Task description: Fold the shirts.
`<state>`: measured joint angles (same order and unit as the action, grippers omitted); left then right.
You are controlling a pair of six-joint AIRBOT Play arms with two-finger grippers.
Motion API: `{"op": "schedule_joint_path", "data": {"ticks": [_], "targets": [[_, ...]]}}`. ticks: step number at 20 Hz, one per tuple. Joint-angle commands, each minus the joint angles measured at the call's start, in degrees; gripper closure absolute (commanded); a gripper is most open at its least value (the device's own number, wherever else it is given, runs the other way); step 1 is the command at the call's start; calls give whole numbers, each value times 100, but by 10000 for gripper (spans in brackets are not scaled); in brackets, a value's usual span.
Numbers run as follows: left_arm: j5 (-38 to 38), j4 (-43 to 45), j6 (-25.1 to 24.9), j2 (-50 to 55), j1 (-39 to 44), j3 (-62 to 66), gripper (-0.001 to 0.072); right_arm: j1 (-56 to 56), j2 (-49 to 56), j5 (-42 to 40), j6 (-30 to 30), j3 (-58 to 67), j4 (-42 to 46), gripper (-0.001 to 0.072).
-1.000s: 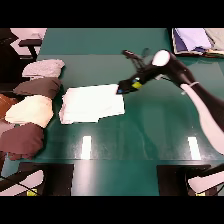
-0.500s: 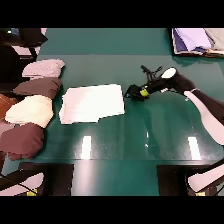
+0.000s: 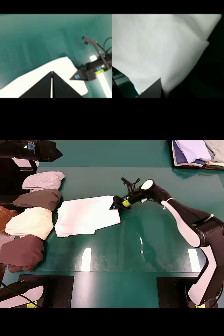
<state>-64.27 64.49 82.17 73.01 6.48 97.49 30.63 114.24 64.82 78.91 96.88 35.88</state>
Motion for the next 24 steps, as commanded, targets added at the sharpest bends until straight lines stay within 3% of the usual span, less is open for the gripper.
{"op": "schedule_joint_path", "data": {"ticks": [1, 8, 18, 24], "targets": [[-90, -92, 33, 7, 302, 0, 681, -420, -407, 181, -22, 181, 632, 696], [197, -85, 52, 9, 1432, 0, 681, -2765, -2192, 988, 503, -37, 2761, 697], [483, -59, 337, 9, 1652, 0, 680, -7167, -4472, 4, 723, -2503, 2865, 697], [498, -59, 332, 7, 1652, 0, 680, -7775, -4833, -37, 647, -3587, 2933, 696]]}}
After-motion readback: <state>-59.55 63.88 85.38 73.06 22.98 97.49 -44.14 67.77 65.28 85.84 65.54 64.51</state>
